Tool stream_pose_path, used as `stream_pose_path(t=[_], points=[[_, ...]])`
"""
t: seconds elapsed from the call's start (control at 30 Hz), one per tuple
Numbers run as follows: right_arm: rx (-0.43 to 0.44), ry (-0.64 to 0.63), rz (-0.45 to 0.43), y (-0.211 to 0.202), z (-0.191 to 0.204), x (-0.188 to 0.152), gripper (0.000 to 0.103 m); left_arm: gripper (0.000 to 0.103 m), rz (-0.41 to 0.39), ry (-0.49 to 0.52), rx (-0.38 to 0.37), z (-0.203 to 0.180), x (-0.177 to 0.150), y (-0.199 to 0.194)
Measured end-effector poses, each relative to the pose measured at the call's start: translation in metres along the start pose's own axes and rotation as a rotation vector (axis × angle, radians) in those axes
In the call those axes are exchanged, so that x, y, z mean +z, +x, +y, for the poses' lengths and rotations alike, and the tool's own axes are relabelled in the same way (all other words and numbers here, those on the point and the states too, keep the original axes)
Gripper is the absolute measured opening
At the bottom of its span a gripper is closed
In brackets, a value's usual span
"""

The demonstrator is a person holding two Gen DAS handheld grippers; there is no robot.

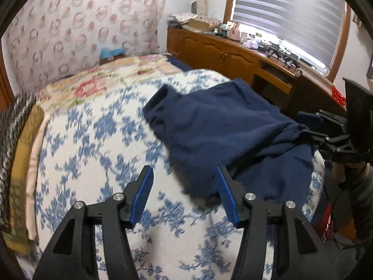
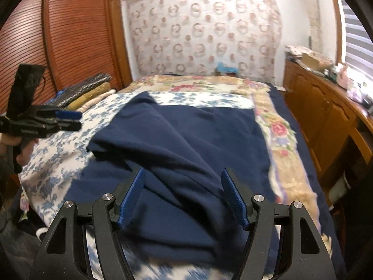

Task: Fold small clothes
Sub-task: 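Grasp the folded shirt with the left gripper while the right gripper pinches its edge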

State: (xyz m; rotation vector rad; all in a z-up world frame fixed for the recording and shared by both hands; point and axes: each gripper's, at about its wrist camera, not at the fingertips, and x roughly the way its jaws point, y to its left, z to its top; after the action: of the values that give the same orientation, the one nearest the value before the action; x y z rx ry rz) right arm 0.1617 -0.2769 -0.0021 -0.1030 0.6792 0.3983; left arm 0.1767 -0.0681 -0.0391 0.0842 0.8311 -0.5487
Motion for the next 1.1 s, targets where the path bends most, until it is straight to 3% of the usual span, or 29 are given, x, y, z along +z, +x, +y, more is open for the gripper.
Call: stream_pose_path(t=[0.23, 0.37, 0.43, 0.47, 0.53, 0.7, 0.93, 1.1], points=[[0.044, -0.065, 0.032, 0.033, 0.026, 0.020, 0.070, 0.055, 0.074, -0.016, -0.093, 0.004, -0.016, 0.023], [0.057, -0.077, 0.051, 0.045, 0.028, 0.025, 0.070, 0.054, 0.074, -0.016, -0.131, 0.000, -0.013, 0.027], [0.062, -0.077, 0.060, 0.048, 0.027, 0.026, 0.070, 0.031, 0.066, -0.006, -0.160, -0.004, -0.008, 0.026], [0.064, -0.076, 0.067, 0.050, 0.026, 0.026, 0.070, 0.027, 0.064, -0.002, -0.180, -0.005, -0.006, 0.026], [0.068, -0.078, 0.075, 0.051, 0.025, 0.027, 0.070, 0.007, 0.048, 0.018, -0.200, -0.011, 0.001, 0.023], [0.095, -0.090, 0.081, 0.053, 0.025, 0.031, 0.070, 0.003, -0.006, 0.036, -0.210, -0.018, 0.027, 0.014], [0.180, -0.079, 0.078, 0.051, 0.025, 0.038, 0.070, 0.003, -0.067, 0.036, -0.220, -0.017, 0.090, 0.022], [0.167, -0.095, 0.102, 0.061, 0.021, 0.045, 0.070, 0.003, -0.096, 0.048, -0.246, -0.023, 0.124, 0.031]])
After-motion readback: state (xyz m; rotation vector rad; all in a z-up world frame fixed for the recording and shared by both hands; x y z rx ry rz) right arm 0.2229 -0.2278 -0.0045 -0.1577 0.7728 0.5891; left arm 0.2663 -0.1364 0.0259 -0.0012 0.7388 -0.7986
